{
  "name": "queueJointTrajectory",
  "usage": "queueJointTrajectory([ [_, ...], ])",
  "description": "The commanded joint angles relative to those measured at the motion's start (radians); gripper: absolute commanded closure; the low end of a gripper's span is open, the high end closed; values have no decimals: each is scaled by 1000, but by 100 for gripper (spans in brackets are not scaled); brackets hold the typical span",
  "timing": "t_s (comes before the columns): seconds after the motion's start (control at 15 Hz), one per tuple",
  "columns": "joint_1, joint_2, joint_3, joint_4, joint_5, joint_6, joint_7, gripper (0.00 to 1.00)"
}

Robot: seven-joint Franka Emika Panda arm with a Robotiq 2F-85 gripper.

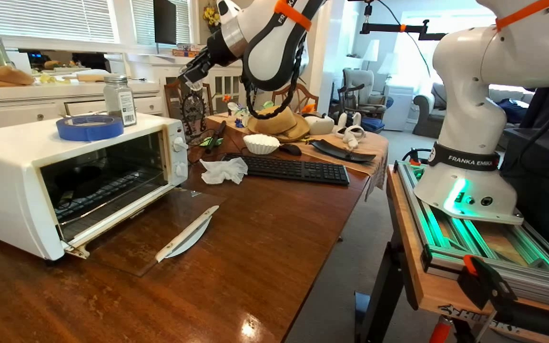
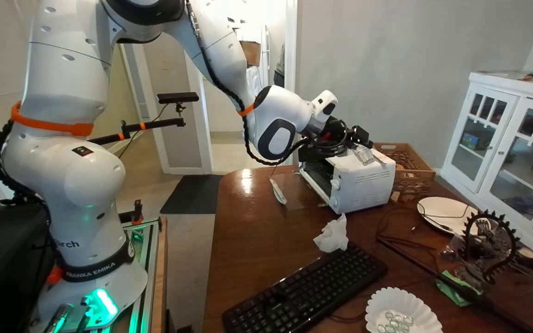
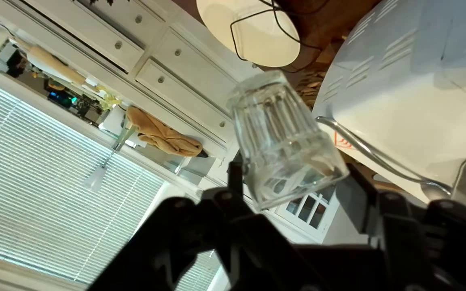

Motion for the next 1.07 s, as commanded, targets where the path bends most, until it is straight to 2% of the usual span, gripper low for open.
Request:
queueJointTrajectory([
  [0.0,-4,-15,8,8,44,-79,42,65],
  [0.2,-45,-24,40,19,-20,-104,98,65],
  [0.27,-17,-4,13,11,8,-69,67,40],
  [0.47,-30,-5,29,20,4,-73,77,40],
  [0.53,-31,-5,30,20,4,-74,77,65],
  [0.67,-60,-22,74,33,-23,-91,129,65],
  [0.87,-148,-62,188,61,-100,-90,283,65],
  [0.93,-229,-71,286,82,-83,-77,264,65],
  [1.0,-275,-82,338,93,-105,-87,303,65],
])
